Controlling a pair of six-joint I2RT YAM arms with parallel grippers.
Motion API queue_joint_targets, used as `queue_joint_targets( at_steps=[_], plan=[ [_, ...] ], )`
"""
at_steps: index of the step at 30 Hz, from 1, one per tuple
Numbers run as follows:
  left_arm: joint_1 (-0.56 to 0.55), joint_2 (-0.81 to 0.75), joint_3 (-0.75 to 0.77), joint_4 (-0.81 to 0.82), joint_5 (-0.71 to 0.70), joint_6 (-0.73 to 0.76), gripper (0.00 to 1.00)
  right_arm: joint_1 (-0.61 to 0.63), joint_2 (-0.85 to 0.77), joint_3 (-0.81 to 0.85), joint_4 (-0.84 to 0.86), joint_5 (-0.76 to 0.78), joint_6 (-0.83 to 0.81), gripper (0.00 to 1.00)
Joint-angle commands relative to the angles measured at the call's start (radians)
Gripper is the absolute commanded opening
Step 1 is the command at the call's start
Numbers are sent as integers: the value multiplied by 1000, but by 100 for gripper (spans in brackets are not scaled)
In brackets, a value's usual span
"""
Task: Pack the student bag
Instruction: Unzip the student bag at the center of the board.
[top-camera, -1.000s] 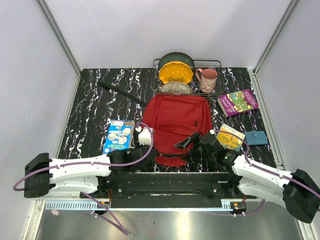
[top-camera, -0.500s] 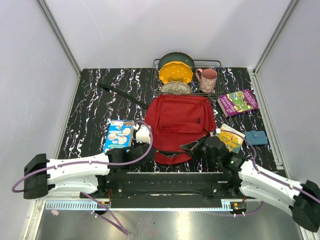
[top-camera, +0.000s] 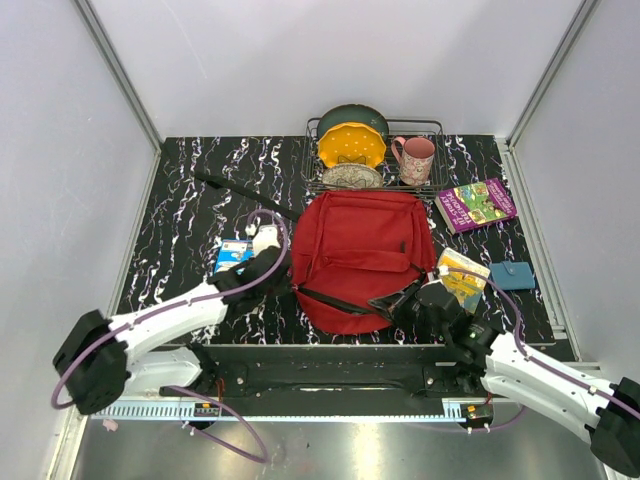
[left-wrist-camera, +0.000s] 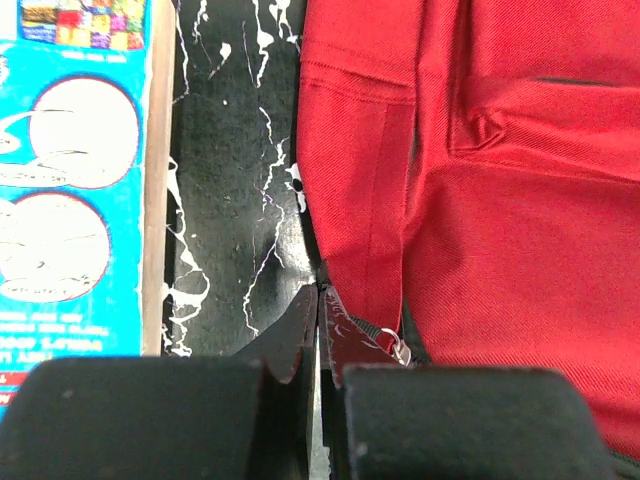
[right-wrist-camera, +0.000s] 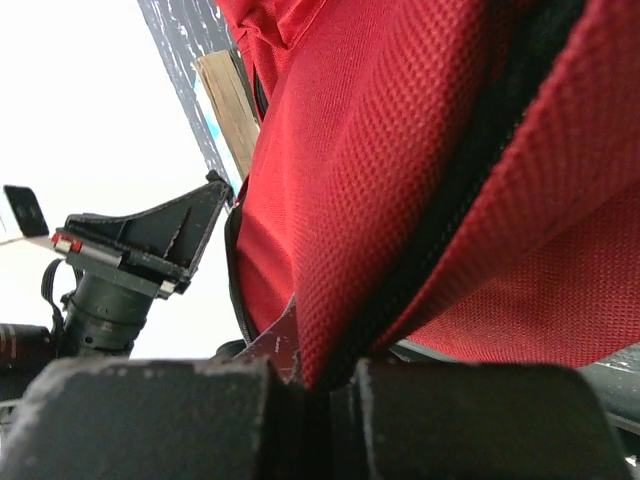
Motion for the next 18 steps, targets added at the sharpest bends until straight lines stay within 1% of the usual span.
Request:
queue_joint_targets(
  at_steps=[1, 3, 5, 8, 10, 11, 12, 13, 14, 15, 16, 17, 18],
  plan=[
    [64, 143, 38, -82, -91, 89, 0, -7, -16, 15, -67, 56, -58, 0],
    [88, 186, 46, -57, -50, 94, 0, -7, -30, 19, -67, 51, -72, 0],
    [90, 226, 48, -33, -28, 98, 0, -7, -55, 12, -64, 47, -74, 0],
    [93, 237, 32, -7, -21, 97, 0, -9, -93, -8, -64, 42, -71, 0],
    [93, 217, 29, -4, -14, 113, 0, -9, -107, -13, -66, 25, -81, 0],
    [93, 203, 26, 18, 1, 124, 0, -9, -108, -2, -66, 19, -95, 11],
    [93, 185, 12, 36, 51, 136, 0, -9, -104, 9, -67, 11, -101, 25],
    [93, 138, 3, 56, 77, 149, 0, -9, -93, 21, -67, -16, -106, 51],
    [88, 111, -8, 97, 103, 147, 0, -9, -57, 62, -67, -35, -117, 62],
    [82, 87, -27, 117, 154, 146, 0, -7, -35, 88, -78, -59, -121, 70],
    [78, 47, -32, 133, 173, 137, 0, -7, -15, 116, -125, -96, -117, 78],
    [59, 34, -32, 141, 180, 129, 0, -7, 22, 172, -165, -104, -80, 80],
    [48, 24, -23, 135, 174, 126, 0, -4, 37, 194, -196, -114, -62, 80]
  ],
)
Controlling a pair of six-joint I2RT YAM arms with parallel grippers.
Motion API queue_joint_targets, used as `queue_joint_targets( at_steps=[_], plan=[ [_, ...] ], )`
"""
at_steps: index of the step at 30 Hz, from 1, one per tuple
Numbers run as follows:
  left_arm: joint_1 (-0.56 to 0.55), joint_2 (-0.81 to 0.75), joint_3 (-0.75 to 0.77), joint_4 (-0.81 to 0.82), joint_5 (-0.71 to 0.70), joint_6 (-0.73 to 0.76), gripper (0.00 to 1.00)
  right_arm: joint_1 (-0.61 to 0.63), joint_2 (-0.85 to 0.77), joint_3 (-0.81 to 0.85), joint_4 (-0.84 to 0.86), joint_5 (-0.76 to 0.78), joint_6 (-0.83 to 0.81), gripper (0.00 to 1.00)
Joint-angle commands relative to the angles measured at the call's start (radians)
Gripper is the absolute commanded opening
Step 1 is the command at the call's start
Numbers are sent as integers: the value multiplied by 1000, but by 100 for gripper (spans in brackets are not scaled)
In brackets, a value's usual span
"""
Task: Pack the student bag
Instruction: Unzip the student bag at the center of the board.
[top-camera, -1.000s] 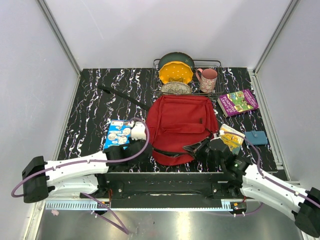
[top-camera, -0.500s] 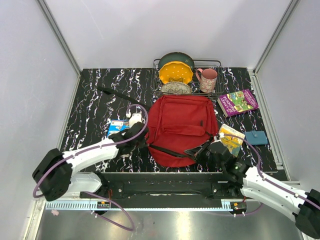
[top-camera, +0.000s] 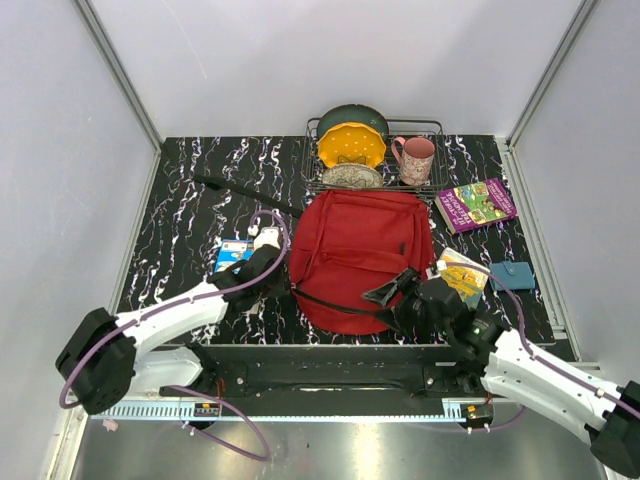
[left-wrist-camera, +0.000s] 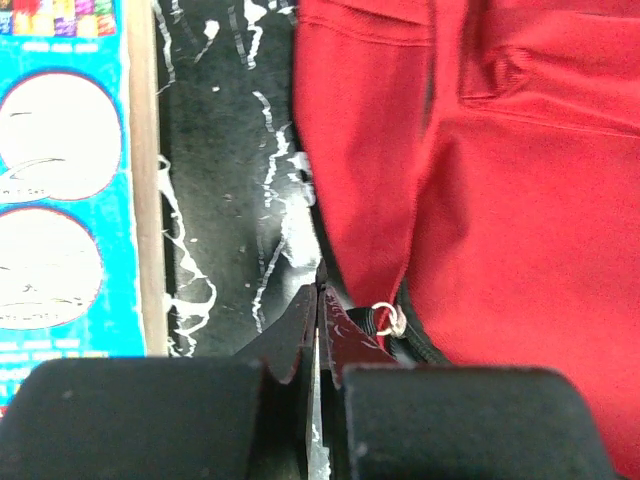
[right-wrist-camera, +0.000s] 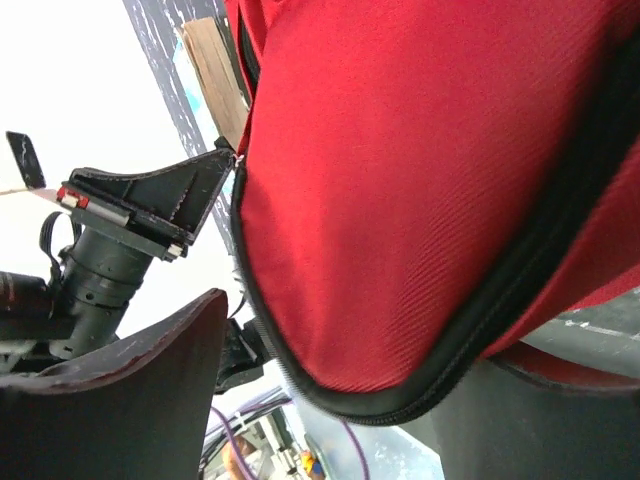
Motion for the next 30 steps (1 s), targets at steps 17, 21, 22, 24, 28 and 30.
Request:
queue_joint_targets(
  at_steps=[17, 21, 22, 24, 28, 30],
  plan=[
    [-190, -95, 70, 2, -29, -63, 0, 241, 333, 337, -99, 23, 453, 80],
    [-229, -147, 100, -33, -63, -74, 0, 278, 413, 339, -61, 95, 498, 77],
    [-233, -157, 102, -42, -67, -78, 0, 277, 419, 325, -35, 111, 510, 74],
    [-246, -187, 99, -53, -72, -81, 0, 278, 428, 322, -29, 166, 534, 73],
    [-273, -223, 76, -67, -72, -100, 0, 278, 454, 330, -15, 247, 571, 72],
    [-283, -241, 62, -68, -75, -106, 0, 277, 482, 321, 26, 253, 587, 68]
  ],
)
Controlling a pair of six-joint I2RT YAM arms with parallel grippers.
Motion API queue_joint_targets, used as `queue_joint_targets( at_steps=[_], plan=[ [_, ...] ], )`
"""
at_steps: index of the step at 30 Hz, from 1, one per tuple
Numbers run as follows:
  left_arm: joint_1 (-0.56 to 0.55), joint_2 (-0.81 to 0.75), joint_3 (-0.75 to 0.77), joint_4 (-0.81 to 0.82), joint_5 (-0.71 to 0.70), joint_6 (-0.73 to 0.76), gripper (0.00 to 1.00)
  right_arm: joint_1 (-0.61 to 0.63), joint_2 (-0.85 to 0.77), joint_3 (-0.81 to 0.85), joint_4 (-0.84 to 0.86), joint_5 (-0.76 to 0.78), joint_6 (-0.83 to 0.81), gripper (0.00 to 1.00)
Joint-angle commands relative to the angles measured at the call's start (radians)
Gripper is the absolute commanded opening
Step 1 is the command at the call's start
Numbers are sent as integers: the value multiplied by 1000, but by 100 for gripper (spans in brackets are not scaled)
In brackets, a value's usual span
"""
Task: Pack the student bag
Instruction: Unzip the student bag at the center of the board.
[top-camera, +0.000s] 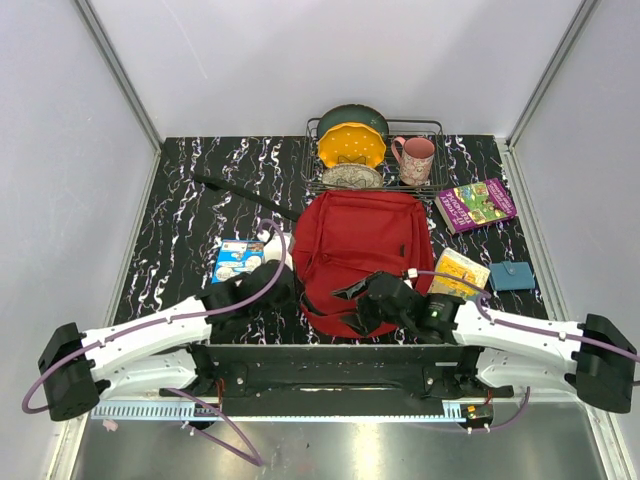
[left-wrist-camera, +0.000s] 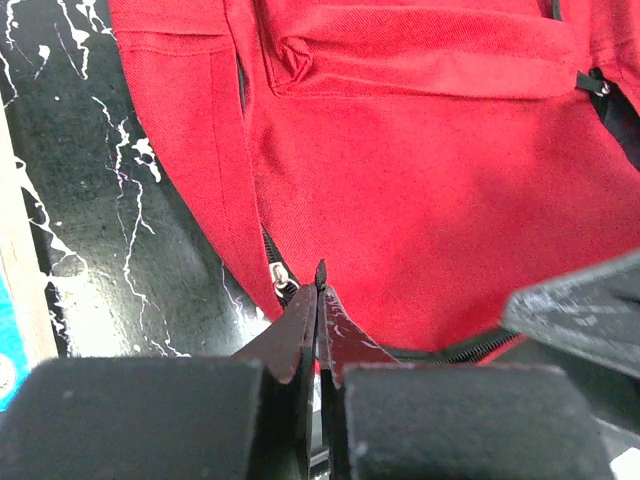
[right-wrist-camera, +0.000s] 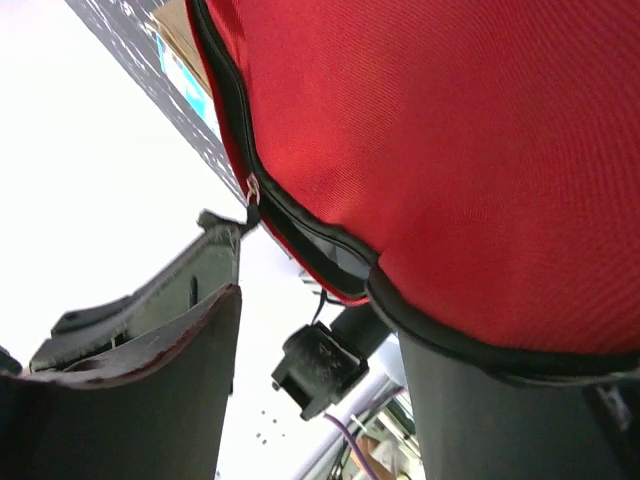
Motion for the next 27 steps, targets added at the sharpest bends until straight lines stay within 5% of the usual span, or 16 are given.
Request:
queue_joint_targets(
  at_steps=[1, 5, 11, 17, 27],
  plan=[
    [-33, -52, 1, -1, -24, -35, 0, 5, 50, 3, 88, 108, 91, 67],
    [-41, -81, -4, -12, -36, -43, 0, 5, 108, 1, 119, 61, 78, 64],
    [-41, -107, 25, -53, -81, -29, 0, 8, 116, -69, 177, 10, 67, 44],
    [-41, -87, 37, -81, -119, -26, 0, 28, 59, -82, 134, -36, 32, 67],
    [-41, -104, 39, -48, -90, -14, 0, 42, 75, -57, 102, 119, 111, 71]
  ],
)
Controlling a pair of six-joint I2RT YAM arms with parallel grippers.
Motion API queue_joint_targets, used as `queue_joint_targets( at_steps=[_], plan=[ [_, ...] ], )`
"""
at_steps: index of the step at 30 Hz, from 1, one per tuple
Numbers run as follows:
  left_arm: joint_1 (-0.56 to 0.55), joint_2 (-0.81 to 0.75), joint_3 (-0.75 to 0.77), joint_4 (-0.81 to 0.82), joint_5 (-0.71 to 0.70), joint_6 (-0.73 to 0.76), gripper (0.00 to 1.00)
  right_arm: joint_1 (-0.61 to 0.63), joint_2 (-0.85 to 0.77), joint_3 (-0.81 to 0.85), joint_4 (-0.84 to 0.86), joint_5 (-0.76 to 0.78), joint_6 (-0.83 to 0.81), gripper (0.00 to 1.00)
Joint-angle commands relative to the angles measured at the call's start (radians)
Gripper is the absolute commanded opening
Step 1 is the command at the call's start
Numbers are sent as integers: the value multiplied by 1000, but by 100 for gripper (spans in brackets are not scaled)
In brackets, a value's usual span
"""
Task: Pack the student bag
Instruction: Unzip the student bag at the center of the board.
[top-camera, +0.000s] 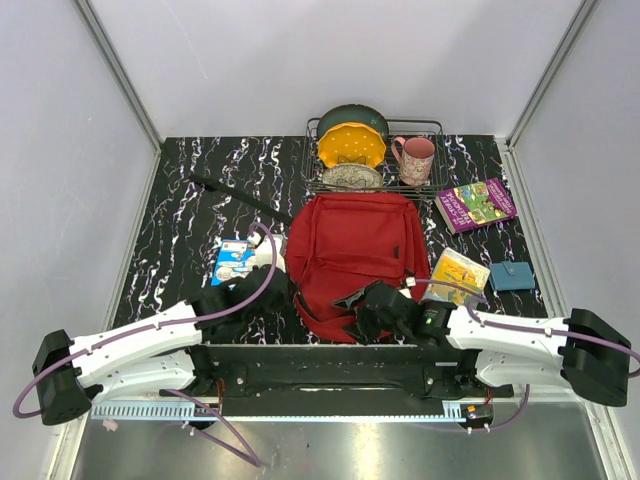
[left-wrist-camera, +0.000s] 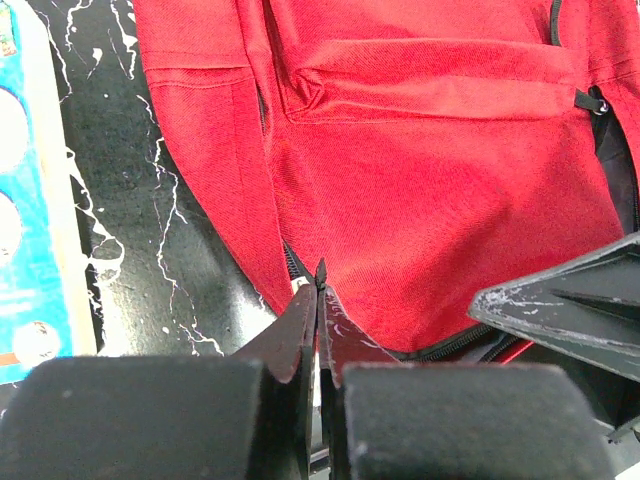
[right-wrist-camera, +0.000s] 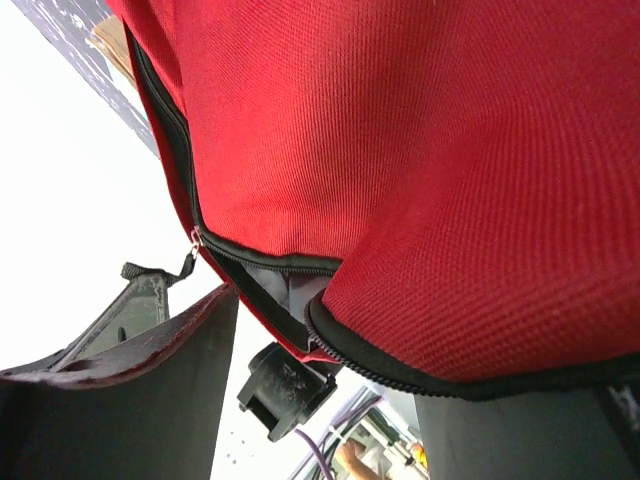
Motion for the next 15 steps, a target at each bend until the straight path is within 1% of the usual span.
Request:
queue_joint_targets(
  at_steps=[1, 2, 3, 5, 6, 7, 8, 9, 13, 14, 15],
  plan=[
    [-4, -28, 38, 44, -3, 15, 0, 8, 57, 48, 9, 111, 76, 71],
    [-4, -37, 38, 49, 8, 20, 0, 7, 75, 58, 6, 118, 82, 69],
    [-4, -40, 38, 50, 13, 29, 0, 8, 92, 62, 18, 125, 89, 62],
    [-5, -51, 37, 58, 22, 35, 0, 8, 132, 59, 44, 134, 95, 52],
    [-4, -52, 37, 56, 22, 41, 0, 8, 143, 56, 61, 132, 102, 30],
    [-4, -59, 32, 58, 22, 43, 0, 7, 146, 41, 75, 135, 103, 21],
    [-4, -62, 30, 55, 13, 44, 0, 8, 140, 33, 87, 146, 94, 9],
    [-4, -63, 29, 50, 7, 44, 0, 7, 131, 18, 90, 152, 85, 0],
    [-4, -54, 26, -17, -59, 34, 0, 8, -1, -19, 6, 194, -3, 0],
    [-2, -48, 29, -36, -103, 31, 0, 8, -32, -30, -38, 197, -16, 0],
    [4, -42, 27, -63, -124, 32, 0, 8, -94, -60, -46, 198, -57, 0]
  ],
)
